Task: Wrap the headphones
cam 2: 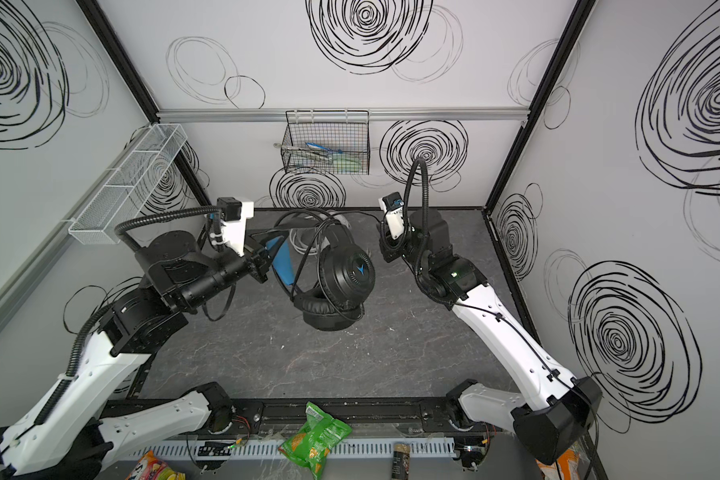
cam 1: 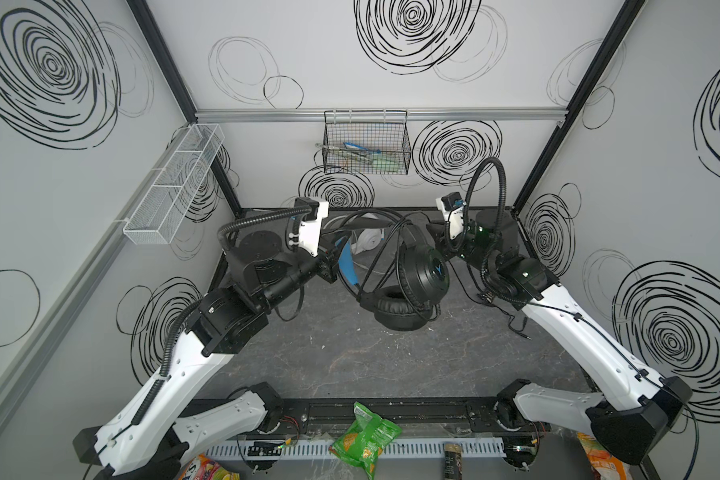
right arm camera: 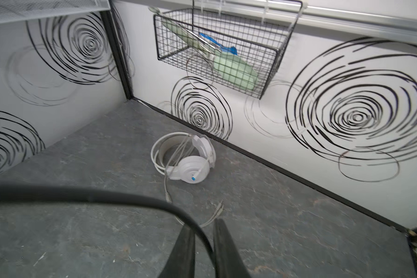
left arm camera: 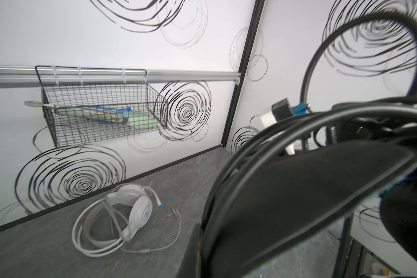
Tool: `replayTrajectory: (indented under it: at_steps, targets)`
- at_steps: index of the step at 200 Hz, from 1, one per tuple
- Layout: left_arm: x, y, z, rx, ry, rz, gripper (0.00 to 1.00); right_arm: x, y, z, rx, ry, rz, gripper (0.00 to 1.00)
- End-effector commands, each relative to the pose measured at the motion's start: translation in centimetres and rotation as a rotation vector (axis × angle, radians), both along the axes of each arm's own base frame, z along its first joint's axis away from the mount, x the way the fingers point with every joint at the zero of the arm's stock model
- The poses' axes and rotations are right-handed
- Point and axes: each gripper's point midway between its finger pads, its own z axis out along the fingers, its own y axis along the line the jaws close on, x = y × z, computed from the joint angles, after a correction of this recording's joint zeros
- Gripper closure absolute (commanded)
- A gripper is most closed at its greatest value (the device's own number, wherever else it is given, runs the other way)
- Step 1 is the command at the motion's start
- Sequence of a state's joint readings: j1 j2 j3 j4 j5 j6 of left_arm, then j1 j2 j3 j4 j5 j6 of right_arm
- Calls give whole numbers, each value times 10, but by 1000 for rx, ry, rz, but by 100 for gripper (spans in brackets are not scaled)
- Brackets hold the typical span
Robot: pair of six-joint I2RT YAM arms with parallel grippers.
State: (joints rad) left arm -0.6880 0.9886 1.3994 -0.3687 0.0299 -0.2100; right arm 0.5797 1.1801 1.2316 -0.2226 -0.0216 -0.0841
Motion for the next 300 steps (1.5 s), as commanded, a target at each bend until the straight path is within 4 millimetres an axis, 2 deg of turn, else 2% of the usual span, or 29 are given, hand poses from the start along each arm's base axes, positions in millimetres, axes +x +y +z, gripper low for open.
replayTrajectory:
  at_steps: [1, 20, 46, 98, 132, 171, 203, 231, 248, 267, 300]
  targets:
    - [-20, 1, 86, -273, -138, -76, 100, -20, 22, 30, 144, -86, 131, 78]
    - [-20, 0, 107, -323, -148, -82, 100, -35, 34, 29, 207, -84, 206, 77]
    - [-14, -2, 125, -378, -130, -70, 100, -51, 53, 18, 269, -55, 282, 76]
    - [-5, 4, 154, -489, -129, -16, 100, -60, 72, -7, 374, 46, 362, 77]
    - [3, 15, 167, -569, -129, 49, 100, -68, 85, -28, 371, 110, 412, 78]
    - [16, 31, 172, -668, -112, 150, 100, -76, 98, -48, 322, 156, 433, 81]
    - [26, 39, 180, -679, -124, 231, 100, -81, 104, -62, 284, 182, 443, 82]
    - [42, 46, 175, -631, -124, 341, 100, -86, 110, -71, 234, 195, 446, 83]
    - [52, 47, 167, -608, -134, 393, 100, -90, 117, -83, 169, 212, 434, 86]
    - [65, 52, 150, -572, -125, 482, 100, -99, 122, -91, 110, 225, 442, 90]
    - [90, 65, 111, -476, -104, 612, 100, -118, 116, -84, 44, 170, 446, 95]
